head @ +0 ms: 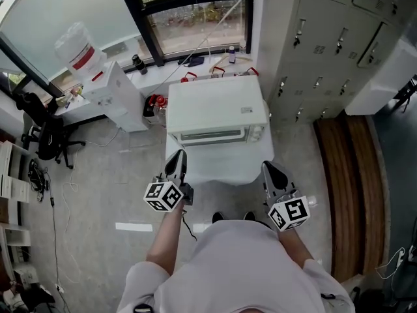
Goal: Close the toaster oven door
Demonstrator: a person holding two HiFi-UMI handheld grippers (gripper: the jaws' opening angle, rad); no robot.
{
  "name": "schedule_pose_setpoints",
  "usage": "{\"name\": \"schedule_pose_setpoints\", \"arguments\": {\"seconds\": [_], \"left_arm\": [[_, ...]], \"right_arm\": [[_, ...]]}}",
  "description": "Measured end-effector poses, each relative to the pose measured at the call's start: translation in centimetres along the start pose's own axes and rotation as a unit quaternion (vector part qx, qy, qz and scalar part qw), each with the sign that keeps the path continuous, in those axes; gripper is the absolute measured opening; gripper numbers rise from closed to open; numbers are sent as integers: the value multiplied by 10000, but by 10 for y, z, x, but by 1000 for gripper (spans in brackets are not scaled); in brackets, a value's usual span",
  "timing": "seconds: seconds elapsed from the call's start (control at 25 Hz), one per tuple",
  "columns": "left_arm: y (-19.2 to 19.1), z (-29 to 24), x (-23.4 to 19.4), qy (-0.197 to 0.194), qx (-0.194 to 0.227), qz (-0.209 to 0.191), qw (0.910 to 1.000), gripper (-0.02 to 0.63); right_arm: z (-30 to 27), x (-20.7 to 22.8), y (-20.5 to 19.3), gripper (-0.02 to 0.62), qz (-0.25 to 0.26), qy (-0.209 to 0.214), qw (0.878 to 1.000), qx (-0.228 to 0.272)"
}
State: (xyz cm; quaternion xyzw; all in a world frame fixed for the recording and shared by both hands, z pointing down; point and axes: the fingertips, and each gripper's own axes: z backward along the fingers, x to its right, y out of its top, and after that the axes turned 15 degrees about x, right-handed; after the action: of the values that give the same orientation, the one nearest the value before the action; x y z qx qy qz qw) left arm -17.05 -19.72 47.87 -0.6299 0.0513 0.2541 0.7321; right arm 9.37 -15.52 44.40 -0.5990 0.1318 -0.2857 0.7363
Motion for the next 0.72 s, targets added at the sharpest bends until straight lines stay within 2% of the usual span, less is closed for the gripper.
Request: {"name": "schedule_pose_setpoints", "arguments": {"seconds": [0.2, 0.32, 0.56, 0.72], "left_arm": [[13, 11, 44, -595, 320, -676, 9954, 21], [14, 19, 62, -792, 479, -1106, 9895, 21], [3, 32, 73, -548, 491, -1522, 9856, 20], [-3, 32, 76, -615, 428, -1586, 9845, 20]], "right_arm": [[-2, -1, 3, 8, -40, 24, 10000, 26], [-4, -2, 4, 8, -22, 38, 10000, 45], [-5, 1, 0, 6, 21, -22, 10000, -43], [-6, 3, -2, 6, 33, -4, 9999, -101]]}}
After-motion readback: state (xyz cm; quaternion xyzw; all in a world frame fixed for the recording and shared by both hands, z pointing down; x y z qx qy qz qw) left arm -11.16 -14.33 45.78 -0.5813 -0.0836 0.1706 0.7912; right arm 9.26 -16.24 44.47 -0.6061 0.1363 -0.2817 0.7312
